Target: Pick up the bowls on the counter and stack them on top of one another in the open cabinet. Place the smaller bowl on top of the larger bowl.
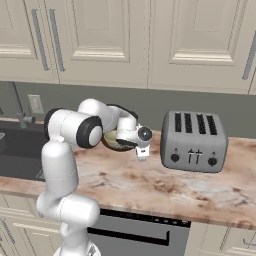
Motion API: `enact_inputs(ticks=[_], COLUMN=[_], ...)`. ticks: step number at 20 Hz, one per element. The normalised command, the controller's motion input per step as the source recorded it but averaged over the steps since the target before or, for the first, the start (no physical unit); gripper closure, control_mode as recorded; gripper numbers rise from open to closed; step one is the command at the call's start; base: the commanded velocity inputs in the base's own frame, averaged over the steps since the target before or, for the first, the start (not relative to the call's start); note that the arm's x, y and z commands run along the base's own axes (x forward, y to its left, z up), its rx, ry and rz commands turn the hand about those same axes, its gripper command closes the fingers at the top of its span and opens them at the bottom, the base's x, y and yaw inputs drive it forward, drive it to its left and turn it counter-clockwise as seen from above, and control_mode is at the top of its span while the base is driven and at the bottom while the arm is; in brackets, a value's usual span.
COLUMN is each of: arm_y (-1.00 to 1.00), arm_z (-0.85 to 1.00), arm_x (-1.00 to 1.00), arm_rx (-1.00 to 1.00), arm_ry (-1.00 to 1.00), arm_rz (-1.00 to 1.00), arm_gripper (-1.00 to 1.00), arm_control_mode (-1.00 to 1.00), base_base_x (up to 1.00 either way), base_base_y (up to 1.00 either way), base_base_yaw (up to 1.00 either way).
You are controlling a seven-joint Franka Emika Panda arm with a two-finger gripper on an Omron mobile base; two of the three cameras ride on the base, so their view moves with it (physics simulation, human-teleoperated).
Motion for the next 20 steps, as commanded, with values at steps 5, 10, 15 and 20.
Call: enact_inputs(ticks=[5,10,15,20], arm_y=[0.00,0.00,0.00,0.00], arm_z=[0.00,0.00,0.03,0.45], arm_x=[0.02,0.02,0.00,-0.24], arm_rx=[0.00,0.00,0.00,0.00], arm_ry=[0.00,0.00,0.00,0.00], arm_rz=[0.00,0.00,0.00,0.04], arm_gripper=[1.00,1.00,1.00,1.00], arm_control_mode=[-1.00,-1.00,-1.00,-1.00], base_base_x=[0.00,0.00,0.00,0.00], base_base_y=[0.00,0.00,0.00,0.00], base_base_yaw=[0.00,0.00,0.00,0.00])
